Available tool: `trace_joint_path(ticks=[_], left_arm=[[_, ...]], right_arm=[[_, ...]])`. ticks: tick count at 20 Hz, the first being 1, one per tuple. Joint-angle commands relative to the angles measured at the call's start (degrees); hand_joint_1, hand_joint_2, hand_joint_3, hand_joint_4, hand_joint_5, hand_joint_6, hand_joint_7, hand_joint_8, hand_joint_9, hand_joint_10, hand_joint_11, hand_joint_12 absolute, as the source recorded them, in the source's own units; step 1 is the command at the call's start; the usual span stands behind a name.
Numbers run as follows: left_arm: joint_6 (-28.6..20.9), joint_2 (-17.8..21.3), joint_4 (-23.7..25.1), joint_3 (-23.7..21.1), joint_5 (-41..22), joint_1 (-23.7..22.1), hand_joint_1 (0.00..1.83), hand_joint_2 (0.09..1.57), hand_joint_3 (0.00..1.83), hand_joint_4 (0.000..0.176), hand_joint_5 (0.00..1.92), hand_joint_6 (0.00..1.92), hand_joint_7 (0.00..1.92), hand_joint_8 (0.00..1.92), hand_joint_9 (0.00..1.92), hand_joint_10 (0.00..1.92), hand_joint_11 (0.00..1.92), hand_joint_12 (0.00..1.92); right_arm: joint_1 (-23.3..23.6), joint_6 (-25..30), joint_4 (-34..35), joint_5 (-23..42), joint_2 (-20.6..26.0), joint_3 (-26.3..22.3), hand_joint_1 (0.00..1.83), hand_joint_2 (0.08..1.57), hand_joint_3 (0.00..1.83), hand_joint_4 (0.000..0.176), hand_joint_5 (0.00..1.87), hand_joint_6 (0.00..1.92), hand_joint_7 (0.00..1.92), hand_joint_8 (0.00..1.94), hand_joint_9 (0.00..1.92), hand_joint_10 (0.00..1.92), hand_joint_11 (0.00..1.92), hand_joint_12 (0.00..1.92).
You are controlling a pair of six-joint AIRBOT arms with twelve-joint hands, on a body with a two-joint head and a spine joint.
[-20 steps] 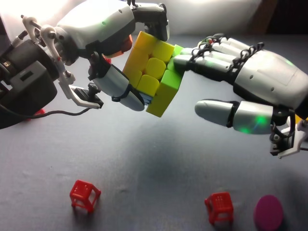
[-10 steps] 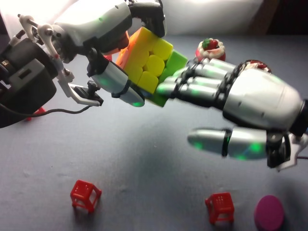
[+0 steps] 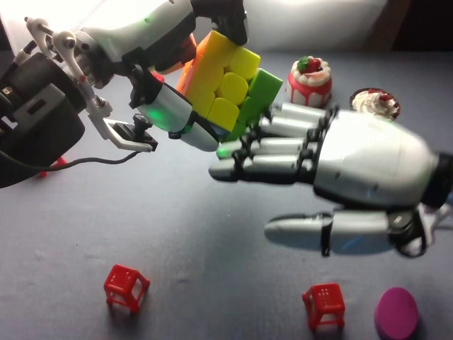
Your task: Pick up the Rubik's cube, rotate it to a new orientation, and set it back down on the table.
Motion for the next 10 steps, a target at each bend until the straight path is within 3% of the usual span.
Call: trace_joint_path(ticks=[1, 2, 3, 4, 5, 6, 7, 8, 9, 10], left_arm=[[-0.5, 0.0, -1.2, 0.2, -8.8, -0.7, 1.48, 0.56, 1.09, 0.000, 1.33, 1.92, 1.45, 1.92, 1.56, 1.92, 1.67, 1.92], [-0.5, 0.0, -1.3, 0.2, -8.8, -0.6, 1.48, 0.50, 1.19, 0.000, 1.34, 1.92, 1.41, 1.92, 1.48, 1.92, 1.50, 1.92], [-0.4, 0.0, -1.5, 0.3, -8.9, -0.5, 1.42, 0.57, 1.08, 0.000, 1.24, 1.92, 1.36, 1.92, 1.44, 1.92, 1.48, 1.92], [-0.4, 0.0, -1.7, 0.3, -9.0, -0.2, 1.31, 0.62, 1.09, 0.000, 1.15, 1.92, 1.32, 1.92, 1.44, 1.92, 1.55, 1.92], [-0.4, 0.0, -1.9, 0.3, -9.0, 0.0, 1.31, 0.62, 1.09, 0.000, 1.15, 1.92, 1.32, 1.92, 1.44, 1.92, 1.55, 1.92], [-0.5, 0.0, -2.0, 0.3, -9.0, 0.2, 1.28, 0.68, 1.02, 0.000, 1.12, 1.92, 1.32, 1.92, 1.45, 1.92, 1.57, 1.92], [-0.5, 0.0, -2.1, 0.3, -9.1, 0.3, 1.33, 0.70, 1.00, 0.000, 1.11, 1.92, 1.35, 1.92, 1.48, 1.92, 1.59, 1.92], [-0.6, 0.0, -2.1, 0.3, -9.3, 0.4, 1.37, 0.69, 1.04, 0.000, 1.11, 1.92, 1.38, 1.92, 1.51, 1.92, 1.62, 1.92], [-0.6, 0.0, -2.1, 0.3, -9.4, 0.4, 1.36, 0.70, 1.05, 0.000, 1.13, 1.92, 1.37, 1.92, 1.48, 1.92, 1.61, 1.92], [-0.6, 0.1, -2.1, 0.3, -9.3, 0.5, 1.43, 0.67, 1.08, 0.000, 1.16, 1.92, 1.39, 1.92, 1.49, 1.92, 1.61, 1.92]], right_arm=[[1.9, 0.3, 3.4, 7.8, 2.1, -0.4, 0.00, 1.33, 0.00, 0.000, 0.32, 0.09, 0.38, 0.04, 0.07, 0.92, 0.00, 1.49], [3.1, 0.3, 3.4, 7.9, 3.8, -1.2, 0.00, 1.35, 0.00, 0.000, 0.27, 0.09, 0.34, 0.02, 0.03, 0.99, 0.00, 1.51], [4.2, 0.3, 3.5, 8.0, 5.3, -1.7, 0.00, 1.36, 0.00, 0.000, 0.30, 0.11, 0.32, 0.01, 0.01, 0.84, 0.00, 1.47], [4.8, 0.3, 4.0, 8.2, 6.6, -2.2, 0.00, 1.38, 0.00, 0.000, 0.22, 0.30, 0.34, 0.04, 0.00, 0.97, 0.00, 1.75], [4.9, 0.3, 4.8, 8.5, 7.2, -2.3, 0.00, 1.38, 0.00, 0.000, 0.22, 0.30, 0.34, 0.04, 0.00, 0.97, 0.00, 1.75], [4.9, 0.3, 5.8, 8.8, 7.9, -2.5, 0.00, 1.39, 0.00, 0.000, 0.16, 0.53, 0.34, 0.10, 0.00, 1.20, 0.00, 1.89], [4.9, 0.3, 6.7, 9.0, 8.5, -2.5, 0.04, 1.39, 0.00, 0.000, 0.13, 0.69, 0.20, 0.54, 0.00, 1.41, 0.00, 1.91], [4.9, 0.3, 7.8, 9.6, 9.0, -2.5, 0.04, 1.39, 0.00, 0.000, 0.11, 0.77, 0.07, 0.89, 0.00, 1.51, 0.00, 1.92], [4.9, 0.3, 8.7, 10.0, 9.4, -2.5, 0.05, 1.39, 0.00, 0.000, 0.12, 0.81, 0.01, 1.07, 0.00, 1.57, 0.00, 1.92], [4.9, 0.3, 9.4, 10.4, 9.5, -2.5, 0.01, 1.41, 0.01, 0.000, 0.08, 0.78, 0.00, 1.04, 0.00, 1.63, 0.00, 1.92]])
